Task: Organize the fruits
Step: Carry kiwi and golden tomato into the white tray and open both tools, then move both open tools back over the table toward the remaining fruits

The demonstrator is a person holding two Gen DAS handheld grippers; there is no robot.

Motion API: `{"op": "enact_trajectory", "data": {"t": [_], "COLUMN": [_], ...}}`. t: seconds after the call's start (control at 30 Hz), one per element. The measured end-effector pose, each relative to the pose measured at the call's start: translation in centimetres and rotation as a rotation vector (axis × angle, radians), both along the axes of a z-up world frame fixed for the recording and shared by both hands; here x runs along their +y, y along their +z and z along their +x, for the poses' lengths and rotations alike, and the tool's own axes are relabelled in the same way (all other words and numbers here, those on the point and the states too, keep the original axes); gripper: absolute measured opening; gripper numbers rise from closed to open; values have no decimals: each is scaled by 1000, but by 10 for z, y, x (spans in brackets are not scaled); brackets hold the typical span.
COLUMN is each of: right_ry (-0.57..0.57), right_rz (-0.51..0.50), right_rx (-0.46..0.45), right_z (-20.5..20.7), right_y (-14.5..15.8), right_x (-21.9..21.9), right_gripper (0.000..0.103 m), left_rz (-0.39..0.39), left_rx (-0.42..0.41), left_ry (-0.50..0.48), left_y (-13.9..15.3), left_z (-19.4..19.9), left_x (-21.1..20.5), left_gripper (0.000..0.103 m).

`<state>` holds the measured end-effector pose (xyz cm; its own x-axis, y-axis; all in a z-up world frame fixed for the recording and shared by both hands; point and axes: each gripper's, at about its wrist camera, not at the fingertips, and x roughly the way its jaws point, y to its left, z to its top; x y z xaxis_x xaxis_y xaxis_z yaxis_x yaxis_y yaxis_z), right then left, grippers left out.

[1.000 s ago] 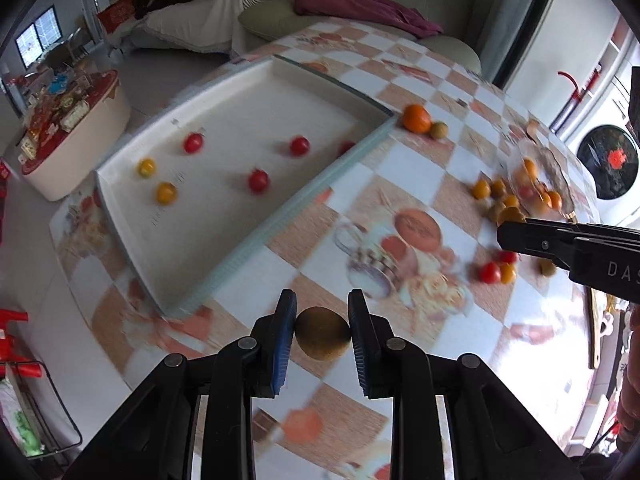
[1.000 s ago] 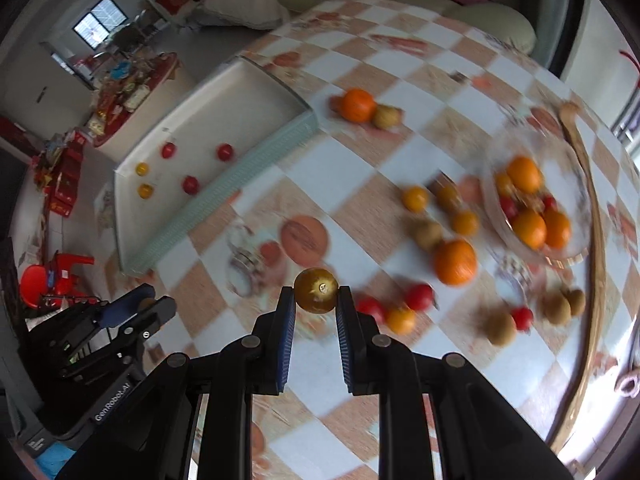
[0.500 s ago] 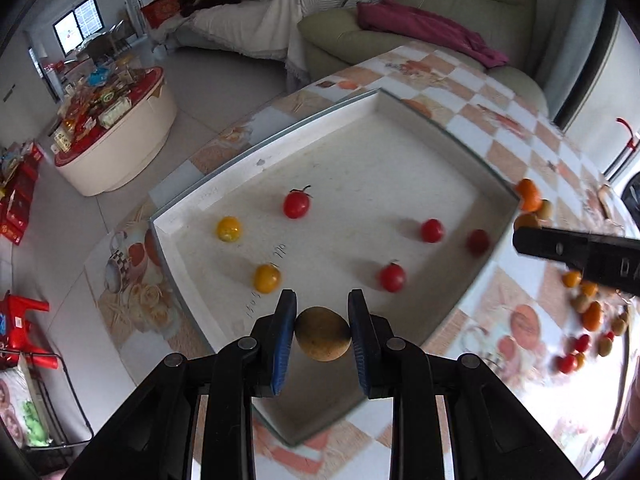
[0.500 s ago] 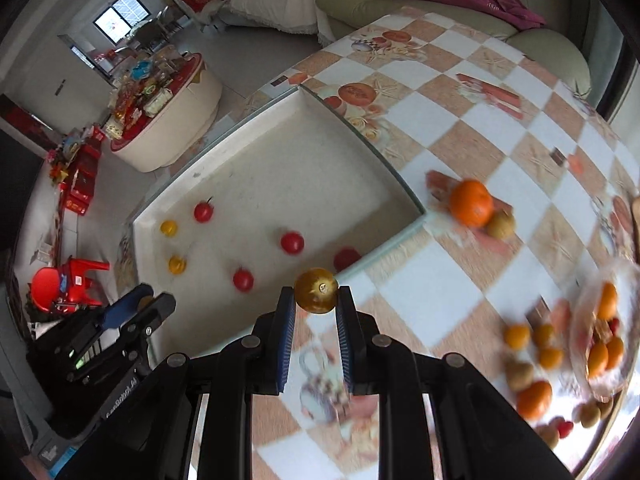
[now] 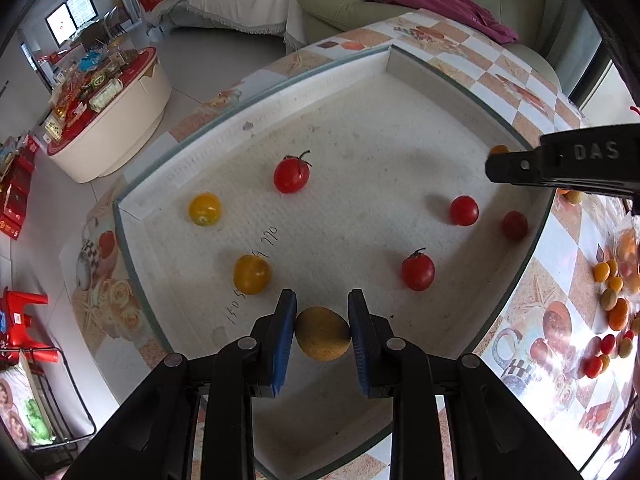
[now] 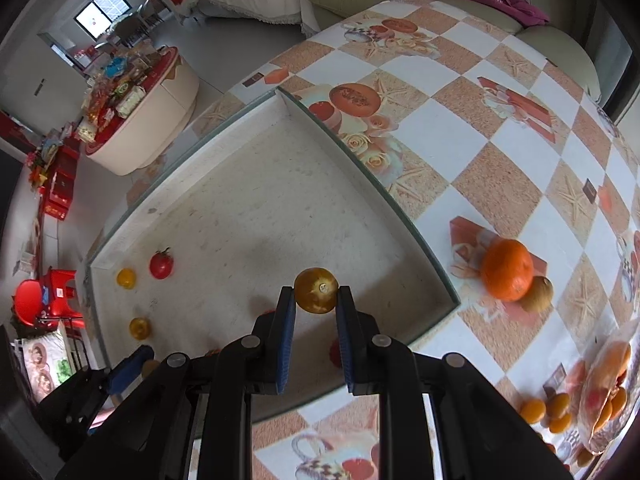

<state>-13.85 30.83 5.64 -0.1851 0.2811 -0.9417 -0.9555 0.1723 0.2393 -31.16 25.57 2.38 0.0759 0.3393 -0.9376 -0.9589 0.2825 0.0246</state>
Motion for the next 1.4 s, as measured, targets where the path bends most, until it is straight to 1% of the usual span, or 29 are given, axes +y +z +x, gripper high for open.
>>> {"op": "enact_trajectory", "data": {"t": [0.1, 0.3, 0.37, 0.4, 0.43, 0.47, 0.5, 0.53, 0.57, 0.6, 0.63, 0.7, 0.77, 0.83, 0.97, 1.17, 1.27, 1.4], "right_ry": [12, 9, 11, 13, 14, 15, 17, 15, 13, 11, 10, 8, 12, 19, 49, 127, 152, 145], "right_rz": [-26, -74, -68, -71, -73, -77, -78, -81, -79, -70, -55, -24, -9, 10, 30, 45, 53, 58], "right_rx": [-19, -22, -29, -31, -30, -26, -17, -9, -3, 1, 8, 37, 65, 62, 30, -51, -84, -97], "right_z": [-2, -1, -2, -3, -3, -3, -3, -3, -3, -3, -1, 2, 3, 3, -1, -7, -7, 2], "right_y": [-9, -25, -25, -26, -26, -26, -26, -27, -26, -24, -20, -13, -6, 3, 21, 43, 52, 60], "right_x": [6, 11, 12, 13, 13, 13, 14, 13, 12, 12, 11, 7, 4, -2, -14, -39, -61, -96], "right_gripper": [22, 24, 24, 24, 26, 27, 33, 45, 55, 72, 83, 84, 89, 103, 103, 103, 103, 103], "left_rz": [-7, 2, 2, 4, 10, 25, 54, 76, 80, 76, 70, 69, 77, 82, 92, 83, 81, 82], "left_rx": [9, 29, 31, 36, 42, 49, 51, 53, 58, 67, 74, 78, 82, 84, 83, 84, 81, 82], "left_ry": [-5, -22, -25, -25, -23, -15, -10, -14, -22, -25, -28, -33, -32, -29, -32, -20, -27, -54], "left_y": [-5, -6, -6, -6, -6, -4, -1, 2, 3, 2, 2, 4, 8, 11, 19, 27, 31, 36], "left_z": [2, 7, 8, 7, 7, 7, 7, 7, 8, 9, 9, 9, 9, 9, 7, 5, 8, 16], "left_x": [-1, -2, -2, -2, -2, -3, -5, -6, -7, -7, -6, -7, -10, -16, -29, -47, -60, -78], "left_gripper": [28, 29, 29, 34, 56, 69, 78, 78, 78, 78, 78, 78, 78, 78, 78, 78, 78, 78]}}
